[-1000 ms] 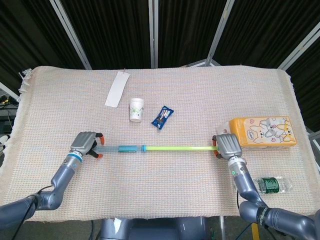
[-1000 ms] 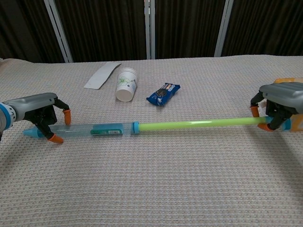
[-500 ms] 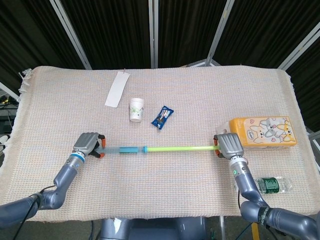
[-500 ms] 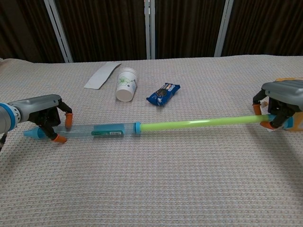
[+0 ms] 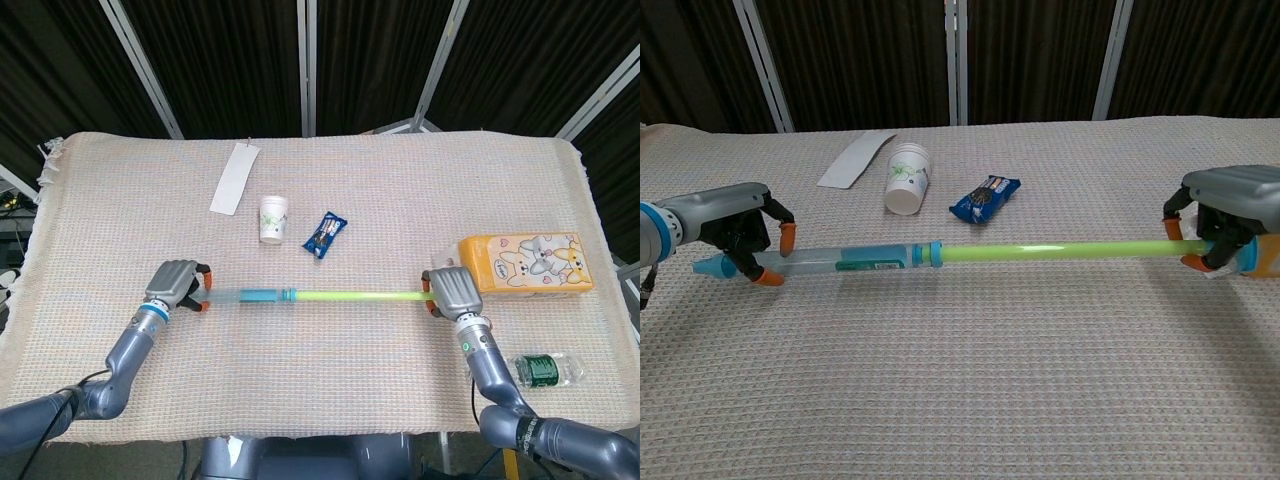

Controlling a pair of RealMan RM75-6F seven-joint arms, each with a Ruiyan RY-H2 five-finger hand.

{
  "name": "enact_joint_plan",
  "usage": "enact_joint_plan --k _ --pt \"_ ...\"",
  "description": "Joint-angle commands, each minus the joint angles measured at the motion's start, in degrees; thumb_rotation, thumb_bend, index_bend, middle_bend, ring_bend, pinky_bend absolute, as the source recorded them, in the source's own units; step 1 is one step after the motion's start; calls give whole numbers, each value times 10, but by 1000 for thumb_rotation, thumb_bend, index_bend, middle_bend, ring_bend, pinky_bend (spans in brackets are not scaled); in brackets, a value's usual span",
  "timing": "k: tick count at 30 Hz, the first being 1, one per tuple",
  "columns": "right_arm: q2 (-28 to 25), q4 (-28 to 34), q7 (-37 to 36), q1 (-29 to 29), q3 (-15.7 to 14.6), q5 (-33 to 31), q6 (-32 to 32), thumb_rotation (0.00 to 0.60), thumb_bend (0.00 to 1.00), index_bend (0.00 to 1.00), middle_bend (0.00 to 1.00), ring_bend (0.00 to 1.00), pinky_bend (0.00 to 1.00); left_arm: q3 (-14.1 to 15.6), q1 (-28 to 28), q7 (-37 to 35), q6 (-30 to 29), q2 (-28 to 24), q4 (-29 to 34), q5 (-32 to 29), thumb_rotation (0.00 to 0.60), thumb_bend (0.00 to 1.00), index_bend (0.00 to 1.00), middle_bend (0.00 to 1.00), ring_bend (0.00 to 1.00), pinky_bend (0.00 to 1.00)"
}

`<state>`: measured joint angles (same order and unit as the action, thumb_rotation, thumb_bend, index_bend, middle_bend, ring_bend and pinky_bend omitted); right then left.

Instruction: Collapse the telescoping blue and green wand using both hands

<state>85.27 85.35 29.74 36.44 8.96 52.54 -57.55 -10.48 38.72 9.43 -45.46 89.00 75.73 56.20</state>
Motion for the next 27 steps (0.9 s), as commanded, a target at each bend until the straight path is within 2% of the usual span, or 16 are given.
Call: enact_joint_plan --k 1,27 --pt "4 9 6 5 1 -2 0 600 453 678 1000 1000 1000 -2 3 2 -3 1 5 1 600 440 817 994 917 1000" --pt "78 33 90 80 24 -58 -6 600 462 685 1000 1000 1000 -14 46 59 -32 31 51 -37 600 439 824 999 917 1000"
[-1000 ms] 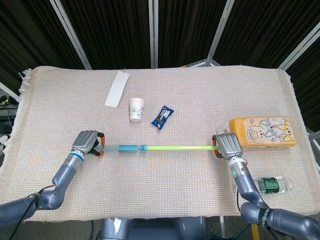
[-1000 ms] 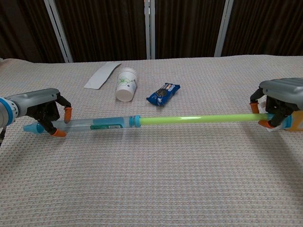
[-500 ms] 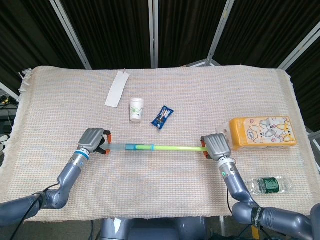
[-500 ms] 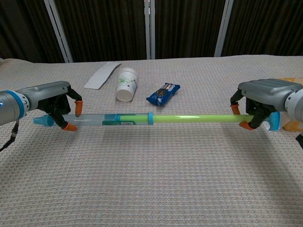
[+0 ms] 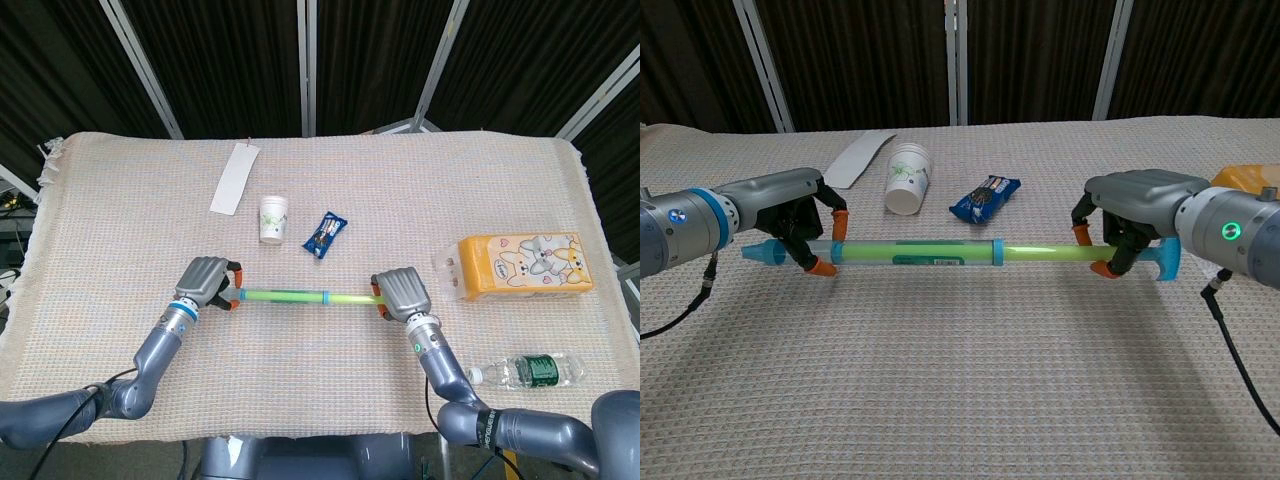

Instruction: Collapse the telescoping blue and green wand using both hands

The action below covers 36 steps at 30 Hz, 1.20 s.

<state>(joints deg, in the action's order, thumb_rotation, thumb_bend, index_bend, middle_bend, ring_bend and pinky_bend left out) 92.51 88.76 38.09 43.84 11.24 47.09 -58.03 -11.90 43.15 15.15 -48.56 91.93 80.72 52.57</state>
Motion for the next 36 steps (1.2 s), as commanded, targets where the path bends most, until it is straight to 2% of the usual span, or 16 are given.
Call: enact_joint_plan --k 1,24,27,28,30,31,33,35,36 --pt "8 -1 9 9 2 -4 -2 600 462 685 1000 1000 1000 0 3 2 -1 2 2 -1 600 439 824 999 917 1000" --pt "43 -3 36 44 1 -20 -20 600 461 681 1000 1000 1000 3 14 -1 -10 21 3 -6 600 439 821 999 917 1000" --pt "43 -2 37 45 1 -21 -21 600 455 665 1000 1000 1000 4 14 -3 -10 20 3 -6 600 438 791 999 917 1000" --pt "43 -1 37 46 1 -21 -22 600 434 623 1000 1000 1000 4 14 -4 -9 19 3 -6 600 435 767 999 917 1000" --pt "42 -1 35 45 1 -20 -23 600 344 475 1000 1000 1000 4 14 -7 -8 18 3 -4 600 421 641 999 917 1000" --pt "42 0 33 45 1 -20 -23 600 261 355 1000 1000 1000 5 13 -9 -8 17 3 -3 600 411 520 998 917 1000" --pt "39 2 30 44 0 -20 -22 600 124 187 1000 1000 1000 6 12 -14 -7 14 4 1 600 398 249 991 917 1000" --pt "34 4 27 43 -2 -16 -22 600 30 83 1000 1000 1000 7 9 -22 -5 10 6 6 600 389 80 980 915 1000" --pt "32 5 26 42 -3 -15 -22 600 6 43 1000 1000 1000 8 8 -23 -6 8 6 8 600 382 40 974 913 1000"
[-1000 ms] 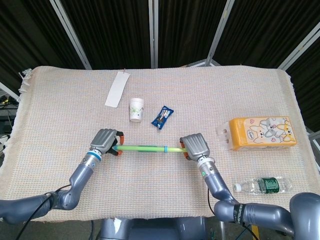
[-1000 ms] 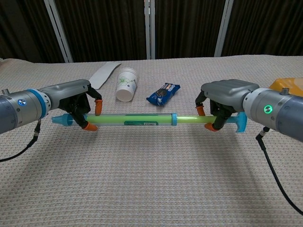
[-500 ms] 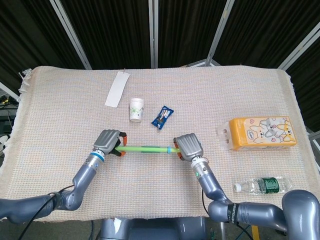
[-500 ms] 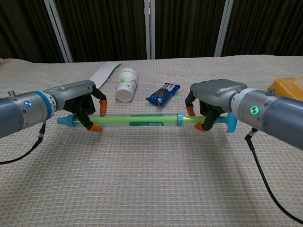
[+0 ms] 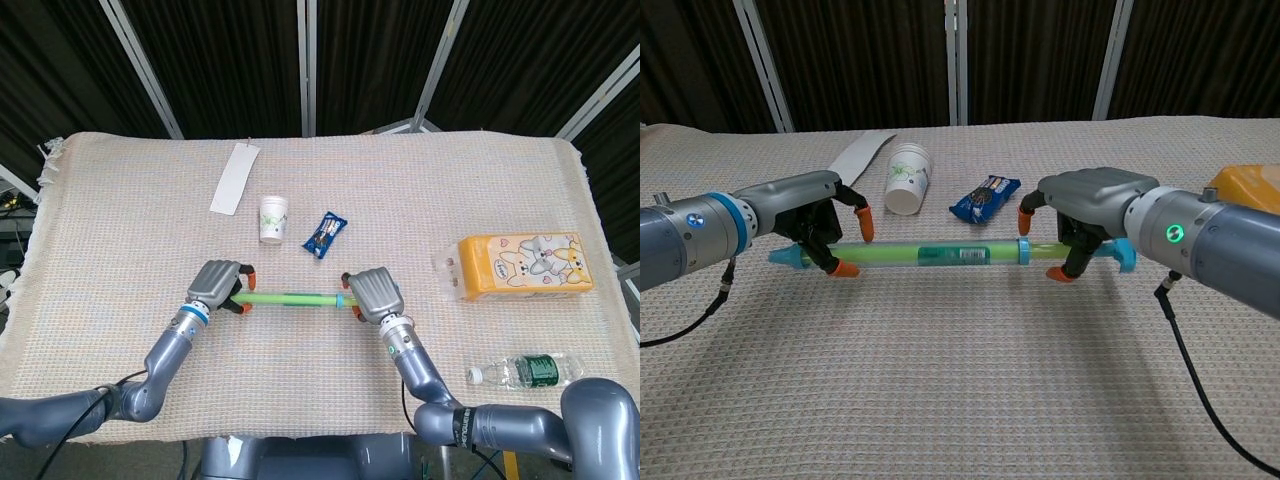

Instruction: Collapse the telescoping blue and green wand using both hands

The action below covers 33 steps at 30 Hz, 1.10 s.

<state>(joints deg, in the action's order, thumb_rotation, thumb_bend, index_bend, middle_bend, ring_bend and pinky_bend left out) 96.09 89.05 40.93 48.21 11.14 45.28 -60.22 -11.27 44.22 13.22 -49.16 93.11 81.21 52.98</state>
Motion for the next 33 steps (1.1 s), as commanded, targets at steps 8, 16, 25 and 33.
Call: enact_joint_plan --k 8,16,25,33 --pt "-44 25 -24 -27 -26 51 -25 600 0 0 1000 1000 1000 9 -31 -30 -28 -48 23 33 600 362 0 925 872 1000" --pt "-162 73 -139 -111 -65 194 -110 600 0 0 928 976 999 36 -124 -94 -155 -161 92 139 600 358 0 685 663 722" --pt "-247 33 -302 -216 -137 368 -219 600 0 0 206 245 249 107 -223 -71 -285 -239 150 256 600 0 0 12 5 13" --pt "-251 12 -333 -274 -151 407 -271 600 0 0 0 0 0 129 -274 -23 -339 -243 175 280 600 0 0 0 0 0"
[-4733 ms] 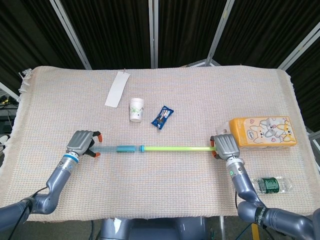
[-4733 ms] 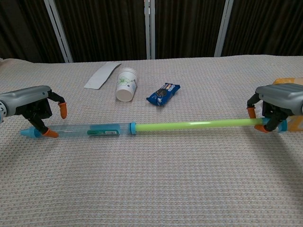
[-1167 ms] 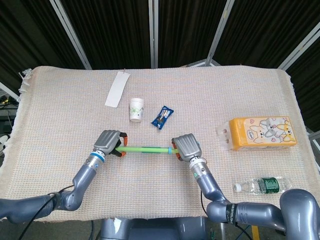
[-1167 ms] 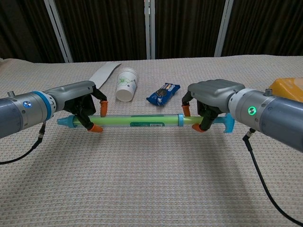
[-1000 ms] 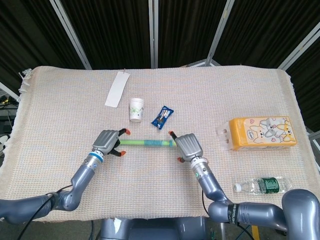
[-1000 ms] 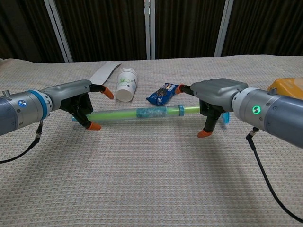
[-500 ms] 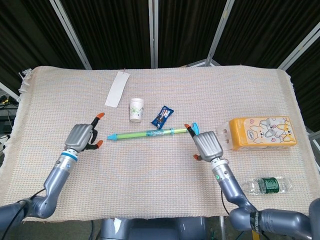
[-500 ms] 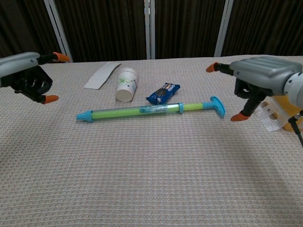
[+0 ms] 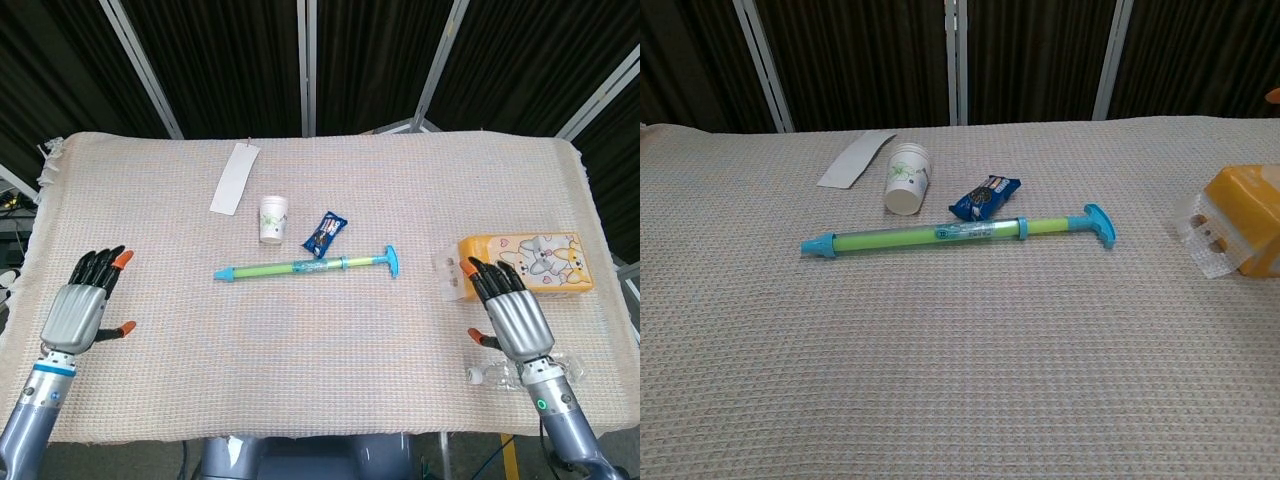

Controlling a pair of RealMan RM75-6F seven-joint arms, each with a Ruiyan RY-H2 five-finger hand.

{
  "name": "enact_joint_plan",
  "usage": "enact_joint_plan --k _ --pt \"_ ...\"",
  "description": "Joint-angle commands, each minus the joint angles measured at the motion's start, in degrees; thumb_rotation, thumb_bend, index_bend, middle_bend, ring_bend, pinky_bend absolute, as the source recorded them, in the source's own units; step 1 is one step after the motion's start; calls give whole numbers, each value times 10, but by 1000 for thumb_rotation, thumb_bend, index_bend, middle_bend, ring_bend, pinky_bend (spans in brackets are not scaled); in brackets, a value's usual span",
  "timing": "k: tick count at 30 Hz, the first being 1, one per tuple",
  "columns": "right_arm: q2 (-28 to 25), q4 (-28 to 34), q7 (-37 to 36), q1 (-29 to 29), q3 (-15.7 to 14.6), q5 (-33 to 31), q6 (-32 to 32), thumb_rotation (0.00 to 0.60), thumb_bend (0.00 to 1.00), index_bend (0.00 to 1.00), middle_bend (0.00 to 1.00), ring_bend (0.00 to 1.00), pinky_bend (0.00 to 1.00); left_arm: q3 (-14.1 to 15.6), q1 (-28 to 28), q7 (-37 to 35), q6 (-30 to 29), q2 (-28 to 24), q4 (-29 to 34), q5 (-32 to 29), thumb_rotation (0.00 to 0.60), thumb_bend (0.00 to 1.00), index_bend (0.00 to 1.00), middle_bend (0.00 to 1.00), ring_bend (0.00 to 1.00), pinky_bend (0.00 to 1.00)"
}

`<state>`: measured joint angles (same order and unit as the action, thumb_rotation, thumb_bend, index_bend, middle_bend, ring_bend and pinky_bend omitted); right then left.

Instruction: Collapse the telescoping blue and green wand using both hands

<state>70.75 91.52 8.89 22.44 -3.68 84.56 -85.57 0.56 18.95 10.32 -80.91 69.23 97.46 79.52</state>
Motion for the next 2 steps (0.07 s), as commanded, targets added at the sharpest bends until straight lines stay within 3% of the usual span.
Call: enact_joint_plan --k 1,2 --pt "4 -19 -15 -21 -3 18 -22 600 0 0 0 0 0 12 -24 5 -25 -5 14 18 600 0 0 0 0 0" --pt "6 -23 -17 -25 -2 21 -25 600 0 0 0 0 0 12 -27 4 -27 -5 16 20 600 0 0 0 0 0"
